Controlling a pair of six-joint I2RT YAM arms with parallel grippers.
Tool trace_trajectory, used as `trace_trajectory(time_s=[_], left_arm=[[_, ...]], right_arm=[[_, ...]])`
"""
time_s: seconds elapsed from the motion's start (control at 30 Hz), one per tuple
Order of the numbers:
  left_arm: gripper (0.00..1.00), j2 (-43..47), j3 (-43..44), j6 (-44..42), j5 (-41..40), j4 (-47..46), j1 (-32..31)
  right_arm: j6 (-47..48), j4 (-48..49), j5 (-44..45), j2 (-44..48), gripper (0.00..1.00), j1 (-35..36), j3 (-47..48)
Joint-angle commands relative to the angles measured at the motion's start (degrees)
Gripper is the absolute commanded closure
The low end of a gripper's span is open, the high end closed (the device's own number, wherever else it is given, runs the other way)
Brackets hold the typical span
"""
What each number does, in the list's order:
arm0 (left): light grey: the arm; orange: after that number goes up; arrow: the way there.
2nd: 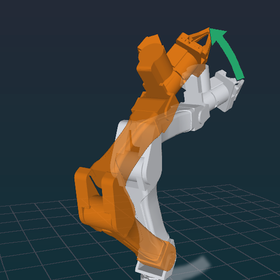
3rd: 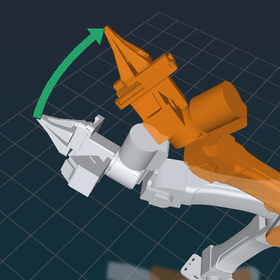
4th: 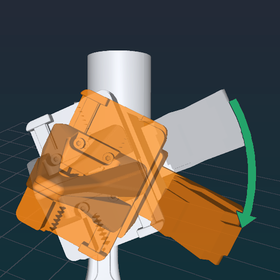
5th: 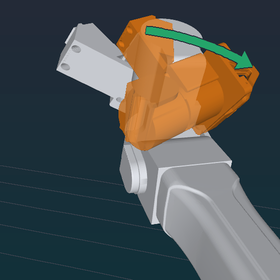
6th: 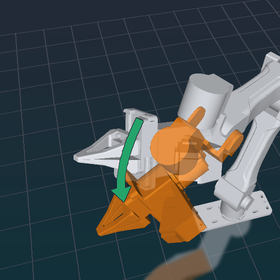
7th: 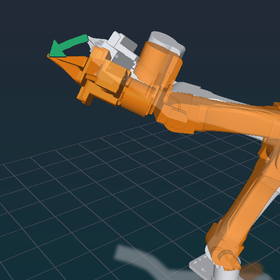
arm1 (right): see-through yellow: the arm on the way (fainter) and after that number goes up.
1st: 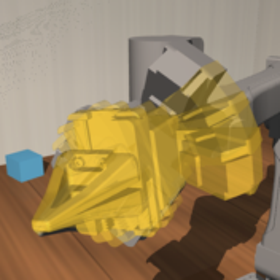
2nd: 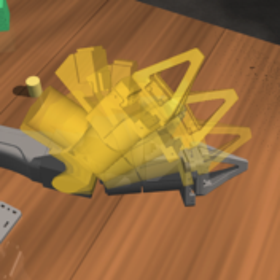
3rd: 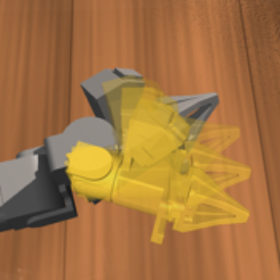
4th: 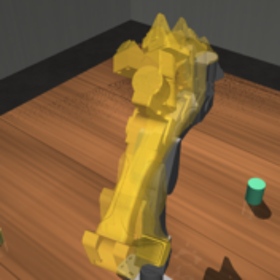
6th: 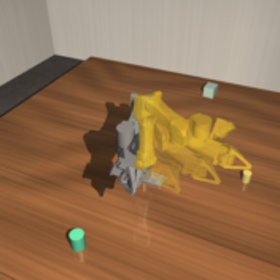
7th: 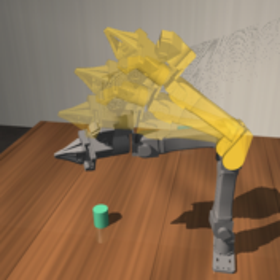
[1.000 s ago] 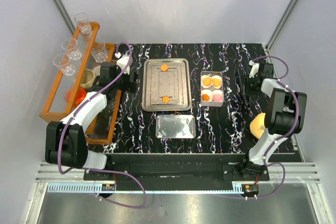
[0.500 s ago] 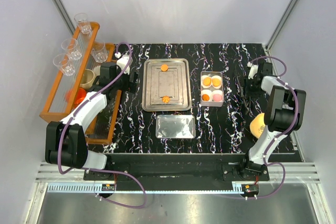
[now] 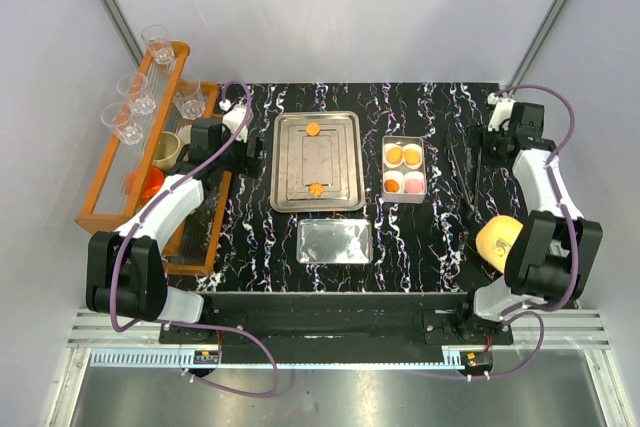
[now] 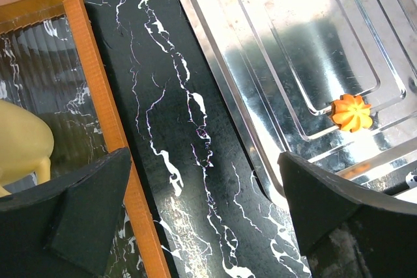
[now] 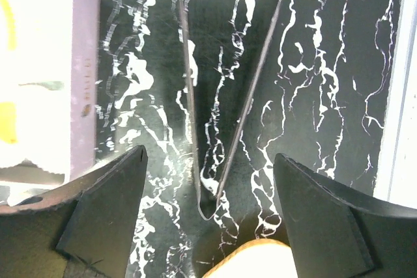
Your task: Pack the cookies
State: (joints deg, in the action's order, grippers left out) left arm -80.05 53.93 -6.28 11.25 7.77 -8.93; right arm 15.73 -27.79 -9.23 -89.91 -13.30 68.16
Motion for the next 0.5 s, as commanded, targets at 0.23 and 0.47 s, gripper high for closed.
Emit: trace_trajectory(time_s=[0.23,0.47], left_arm=[[0.01,6.7,-1.6,-5.7,6.3,6.0,-0.2],[0.01,10.6,-7.1,-11.6,10.6,8.0,-2.8]], right_arm=[[3.6,-11.4,-11.9,14.9,0.15,11.9,-2.1],[1.2,-12.7,-16.7,15.1,0.19,23.4,-4.8]])
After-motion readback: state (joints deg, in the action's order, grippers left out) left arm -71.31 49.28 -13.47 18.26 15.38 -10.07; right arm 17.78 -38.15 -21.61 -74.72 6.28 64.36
